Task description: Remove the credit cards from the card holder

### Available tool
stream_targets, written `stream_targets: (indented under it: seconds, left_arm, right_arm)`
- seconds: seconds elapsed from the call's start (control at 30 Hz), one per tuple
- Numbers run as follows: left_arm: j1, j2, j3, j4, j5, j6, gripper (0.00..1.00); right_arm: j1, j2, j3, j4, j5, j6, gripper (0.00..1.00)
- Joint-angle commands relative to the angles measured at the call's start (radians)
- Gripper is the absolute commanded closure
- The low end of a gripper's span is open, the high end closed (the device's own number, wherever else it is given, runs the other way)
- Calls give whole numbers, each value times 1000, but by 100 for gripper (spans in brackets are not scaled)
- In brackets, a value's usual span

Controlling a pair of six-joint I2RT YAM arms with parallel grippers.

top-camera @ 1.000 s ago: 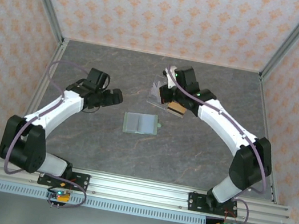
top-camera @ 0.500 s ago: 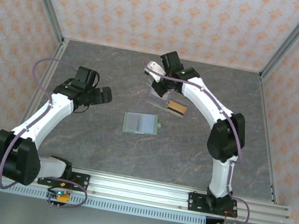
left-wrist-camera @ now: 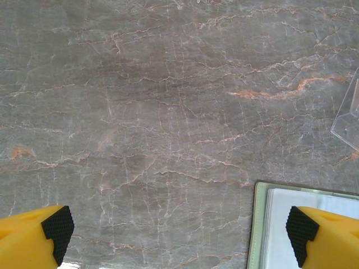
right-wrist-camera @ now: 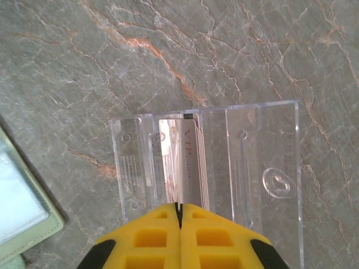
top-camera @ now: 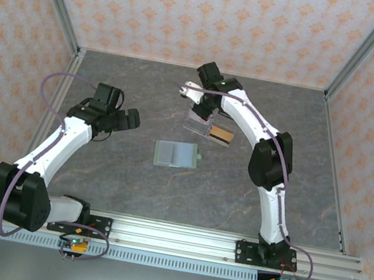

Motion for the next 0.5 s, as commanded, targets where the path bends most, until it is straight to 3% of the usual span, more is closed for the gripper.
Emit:
stream_targets:
  seconds: [0.0,0.47]
  left_arm:
    - [9,8,6,-41,-21,24,0]
    - [10,21,9,-41,0,25,0]
  right_arm:
    - [-9,27,34,-61,49,-35,100]
    - [-10,62,64,-67,59,-32,96]
